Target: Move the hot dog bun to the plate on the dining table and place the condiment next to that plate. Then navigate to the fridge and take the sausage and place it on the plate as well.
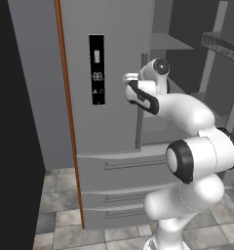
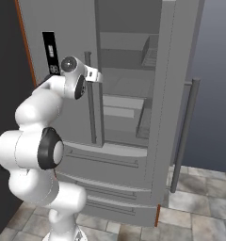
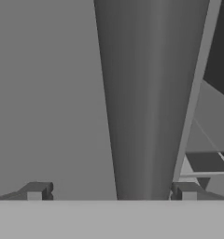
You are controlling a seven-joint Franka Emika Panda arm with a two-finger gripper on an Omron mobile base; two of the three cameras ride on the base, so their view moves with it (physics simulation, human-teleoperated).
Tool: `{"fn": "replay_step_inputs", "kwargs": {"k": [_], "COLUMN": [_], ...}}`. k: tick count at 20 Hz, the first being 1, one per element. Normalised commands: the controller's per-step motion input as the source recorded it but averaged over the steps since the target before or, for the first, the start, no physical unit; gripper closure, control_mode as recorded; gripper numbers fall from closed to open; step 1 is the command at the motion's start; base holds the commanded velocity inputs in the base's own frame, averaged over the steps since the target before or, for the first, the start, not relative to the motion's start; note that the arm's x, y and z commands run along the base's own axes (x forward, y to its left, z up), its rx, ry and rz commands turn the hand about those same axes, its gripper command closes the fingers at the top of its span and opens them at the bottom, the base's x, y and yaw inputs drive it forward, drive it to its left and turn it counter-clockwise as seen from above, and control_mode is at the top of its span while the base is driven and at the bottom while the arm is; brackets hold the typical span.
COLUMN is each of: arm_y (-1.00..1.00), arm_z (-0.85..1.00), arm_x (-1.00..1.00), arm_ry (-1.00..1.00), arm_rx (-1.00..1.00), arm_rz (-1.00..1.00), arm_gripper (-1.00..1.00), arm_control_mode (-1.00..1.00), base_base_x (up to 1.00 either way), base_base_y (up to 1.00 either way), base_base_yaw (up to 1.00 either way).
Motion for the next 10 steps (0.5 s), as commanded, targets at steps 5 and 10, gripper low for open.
{"fn": "replay_step_inputs", "kwargs": {"k": [5, 10], "arm_y": [0.0, 0.0], "arm_z": [-0.09, -0.11], "arm_x": [0.38, 0.36], "arm_ry": [0.0, 0.0], "arm_rx": [0.0, 0.0], "arm_rz": [0.0, 0.0], "arm_gripper": [1.0, 1.0], "arm_control_mode": [-1.0, -1.0], "base_base_x": [0.0, 0.0], "base_base_y": [0.0, 0.0], "base_base_yaw": [0.0, 0.0]}}
